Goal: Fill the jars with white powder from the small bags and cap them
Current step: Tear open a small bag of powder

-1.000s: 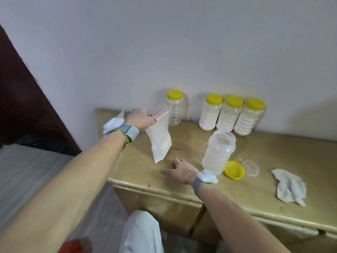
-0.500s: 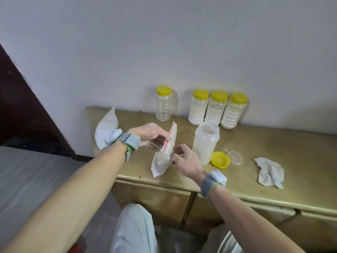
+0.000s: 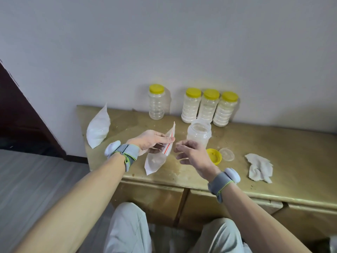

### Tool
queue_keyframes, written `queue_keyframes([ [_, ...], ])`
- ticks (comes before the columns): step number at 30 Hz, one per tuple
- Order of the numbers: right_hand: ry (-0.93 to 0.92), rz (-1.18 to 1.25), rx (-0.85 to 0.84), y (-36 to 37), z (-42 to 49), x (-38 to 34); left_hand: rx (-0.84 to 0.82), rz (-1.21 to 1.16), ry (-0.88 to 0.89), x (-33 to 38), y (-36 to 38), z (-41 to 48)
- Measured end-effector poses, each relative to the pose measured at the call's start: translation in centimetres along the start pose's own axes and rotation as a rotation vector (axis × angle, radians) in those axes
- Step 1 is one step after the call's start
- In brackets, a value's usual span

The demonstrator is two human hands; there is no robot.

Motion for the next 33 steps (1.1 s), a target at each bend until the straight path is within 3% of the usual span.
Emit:
queue_keyframes([
  [4,0.002,-0.008,-0.057,0.1,-0.5,0.1,0.033,-0.024,0.020,-0.4,0.6,0.0],
  [15,-0.028,-0.102,-0.001,0.9,0.0,-0.2,0.015,-0.100,-0.034,-1.2,0.0,0.3],
  [24,0.029,0.030,-0.011,0.4,0.2,-0.3,-0.046,-0.057,0.013,-1.3,0.2,0.1],
  [33,0.022,-0.061,-0.025,0.1,0.1,-0.7,-0.096,0.001,0.052,-1.1,0.5,-0.2],
])
Point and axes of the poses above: each hand's wrist, its own z-axis towards the middle knuckle, its own y-axis out of the palm, x = y × z, the point moved 2 cm from there along z, towards the middle knuckle, and after that the axes turned 9 degrees about y, right-handed, at the moved point
